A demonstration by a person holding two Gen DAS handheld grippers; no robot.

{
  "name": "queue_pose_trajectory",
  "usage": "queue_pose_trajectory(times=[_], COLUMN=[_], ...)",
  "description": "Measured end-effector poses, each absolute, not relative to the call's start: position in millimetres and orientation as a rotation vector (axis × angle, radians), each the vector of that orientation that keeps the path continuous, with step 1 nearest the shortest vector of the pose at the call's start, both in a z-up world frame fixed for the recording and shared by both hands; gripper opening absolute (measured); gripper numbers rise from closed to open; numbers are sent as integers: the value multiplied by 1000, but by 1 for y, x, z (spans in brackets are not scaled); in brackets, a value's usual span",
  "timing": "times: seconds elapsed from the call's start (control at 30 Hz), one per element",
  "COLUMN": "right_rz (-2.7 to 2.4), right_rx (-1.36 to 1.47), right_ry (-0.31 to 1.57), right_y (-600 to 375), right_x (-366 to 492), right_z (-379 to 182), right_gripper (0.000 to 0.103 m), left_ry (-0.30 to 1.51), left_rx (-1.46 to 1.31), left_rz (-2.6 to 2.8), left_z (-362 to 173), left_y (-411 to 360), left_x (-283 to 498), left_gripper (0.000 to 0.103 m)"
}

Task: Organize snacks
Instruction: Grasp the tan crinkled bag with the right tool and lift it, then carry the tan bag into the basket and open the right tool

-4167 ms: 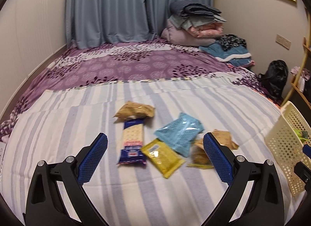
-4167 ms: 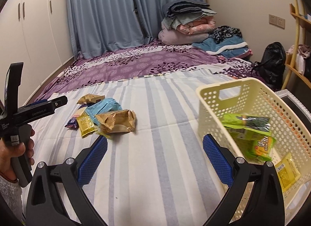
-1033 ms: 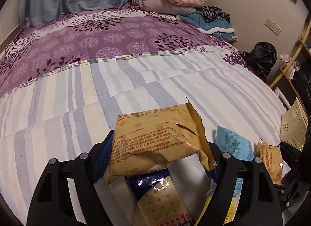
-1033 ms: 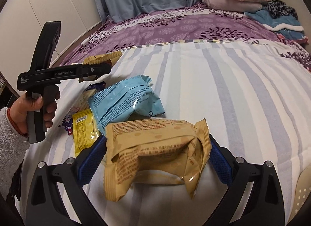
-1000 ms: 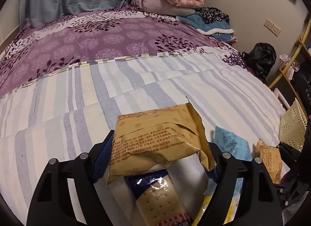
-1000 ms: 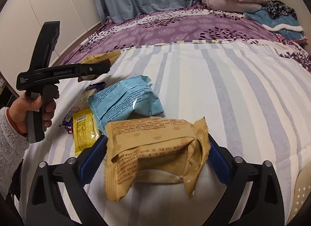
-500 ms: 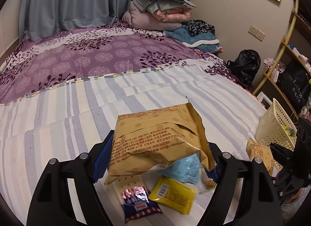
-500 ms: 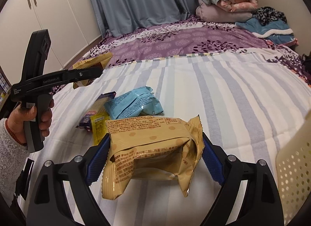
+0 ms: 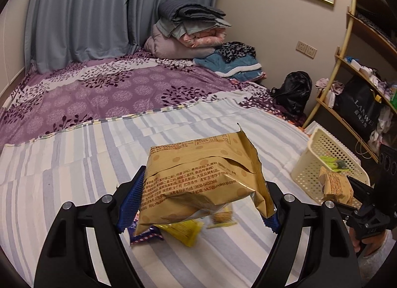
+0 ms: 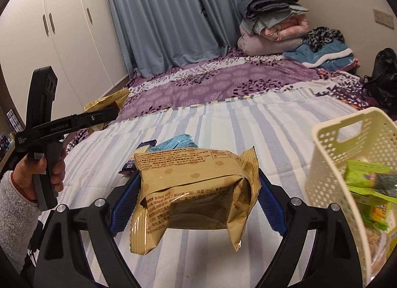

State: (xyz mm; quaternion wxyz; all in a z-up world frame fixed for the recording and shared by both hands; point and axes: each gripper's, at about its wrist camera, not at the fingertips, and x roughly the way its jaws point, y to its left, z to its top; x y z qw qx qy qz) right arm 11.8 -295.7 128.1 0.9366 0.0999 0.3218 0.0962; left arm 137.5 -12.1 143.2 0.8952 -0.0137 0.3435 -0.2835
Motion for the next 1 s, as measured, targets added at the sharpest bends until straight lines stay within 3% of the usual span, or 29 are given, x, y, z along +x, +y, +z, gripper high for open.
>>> queue_pose_trajectory(times=[0.4,1.0], right_rz=[68,-187], right_rx=[253,269], right_ry=[567,500], right_y=[-359,-446], right_x=[-51,-109], right_z=[144,138], right_gripper=[87,87], left_ry=[644,622], left_rx=[13,41], left_rz=[-682,-800], left_z=[173,173], left_y=[-57,-137], left_x=[75,22], left_gripper=[81,81])
